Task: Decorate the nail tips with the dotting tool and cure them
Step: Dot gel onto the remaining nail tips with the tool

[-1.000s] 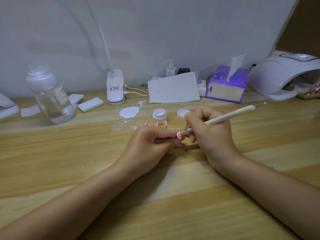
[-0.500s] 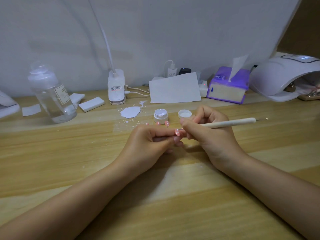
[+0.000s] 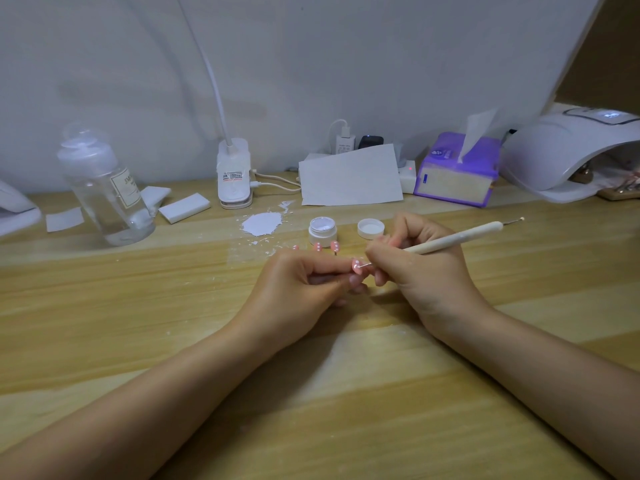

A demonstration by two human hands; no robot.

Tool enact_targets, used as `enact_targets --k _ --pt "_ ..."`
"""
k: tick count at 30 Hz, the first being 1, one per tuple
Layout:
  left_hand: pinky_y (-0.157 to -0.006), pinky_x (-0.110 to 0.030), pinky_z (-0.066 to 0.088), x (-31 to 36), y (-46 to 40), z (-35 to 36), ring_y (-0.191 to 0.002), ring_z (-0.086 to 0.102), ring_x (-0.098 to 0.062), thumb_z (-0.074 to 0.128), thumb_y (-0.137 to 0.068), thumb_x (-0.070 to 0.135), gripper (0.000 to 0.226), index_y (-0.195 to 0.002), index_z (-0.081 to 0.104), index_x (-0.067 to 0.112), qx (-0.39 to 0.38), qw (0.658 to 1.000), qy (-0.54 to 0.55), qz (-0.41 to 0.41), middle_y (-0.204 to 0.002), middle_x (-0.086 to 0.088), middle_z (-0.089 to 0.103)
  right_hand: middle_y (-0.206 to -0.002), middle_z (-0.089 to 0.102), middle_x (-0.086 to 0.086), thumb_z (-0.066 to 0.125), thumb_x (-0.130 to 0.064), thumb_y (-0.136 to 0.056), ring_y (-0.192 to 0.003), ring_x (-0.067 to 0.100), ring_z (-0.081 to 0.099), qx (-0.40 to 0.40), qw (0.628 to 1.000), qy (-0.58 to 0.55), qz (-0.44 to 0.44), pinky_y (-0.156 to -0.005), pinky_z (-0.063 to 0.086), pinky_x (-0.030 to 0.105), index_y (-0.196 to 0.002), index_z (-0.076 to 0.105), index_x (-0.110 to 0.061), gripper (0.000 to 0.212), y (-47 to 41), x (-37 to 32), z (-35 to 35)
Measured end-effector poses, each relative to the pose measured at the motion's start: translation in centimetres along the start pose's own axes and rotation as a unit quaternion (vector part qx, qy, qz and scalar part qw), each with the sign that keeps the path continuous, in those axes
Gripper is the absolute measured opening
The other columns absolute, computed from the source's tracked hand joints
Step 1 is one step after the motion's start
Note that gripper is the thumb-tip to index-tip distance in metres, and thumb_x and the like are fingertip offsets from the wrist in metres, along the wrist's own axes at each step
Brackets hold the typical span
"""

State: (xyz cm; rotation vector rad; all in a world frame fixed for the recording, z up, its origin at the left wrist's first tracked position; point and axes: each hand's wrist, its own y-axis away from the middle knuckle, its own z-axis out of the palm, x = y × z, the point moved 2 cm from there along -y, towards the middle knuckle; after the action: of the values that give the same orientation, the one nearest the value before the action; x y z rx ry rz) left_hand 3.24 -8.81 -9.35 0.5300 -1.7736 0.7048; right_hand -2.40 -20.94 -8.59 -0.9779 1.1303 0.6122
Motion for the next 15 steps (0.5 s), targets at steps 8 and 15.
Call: enact_targets --k 8,15 --pt "-0.059 -0.012 0.050 0.06 0.01 0.01 -0.076 0.066 0.002 0.064 -0.081 0.004 0.025 -0.075 0.073 0.026 0.001 1.000 0.005 -0.001 -0.074 0.011 0.072 -0.033 0.047 -0.002 0.052 0.015 -0.072 -0.038 0.013 0.056 -0.011 1.000 -0.006 0.006 -0.043 0.043 0.017 -0.051 0.034 -0.013 0.039 0.04 -0.01 0.05" --pt "-0.059 -0.011 0.050 0.10 -0.02 0.03 -0.076 0.066 0.003 0.064 -0.081 0.003 0.024 -0.076 0.073 0.025 0.000 1.000 -0.002 0.003 -0.073 0.012 0.072 -0.033 0.047 -0.001 0.051 0.016 -0.073 -0.038 0.012 0.057 -0.015 1.000 -0.009 0.001 -0.043 0.043 0.016 -0.052 0.034 -0.013 0.040 0.05 -0.01 0.09"
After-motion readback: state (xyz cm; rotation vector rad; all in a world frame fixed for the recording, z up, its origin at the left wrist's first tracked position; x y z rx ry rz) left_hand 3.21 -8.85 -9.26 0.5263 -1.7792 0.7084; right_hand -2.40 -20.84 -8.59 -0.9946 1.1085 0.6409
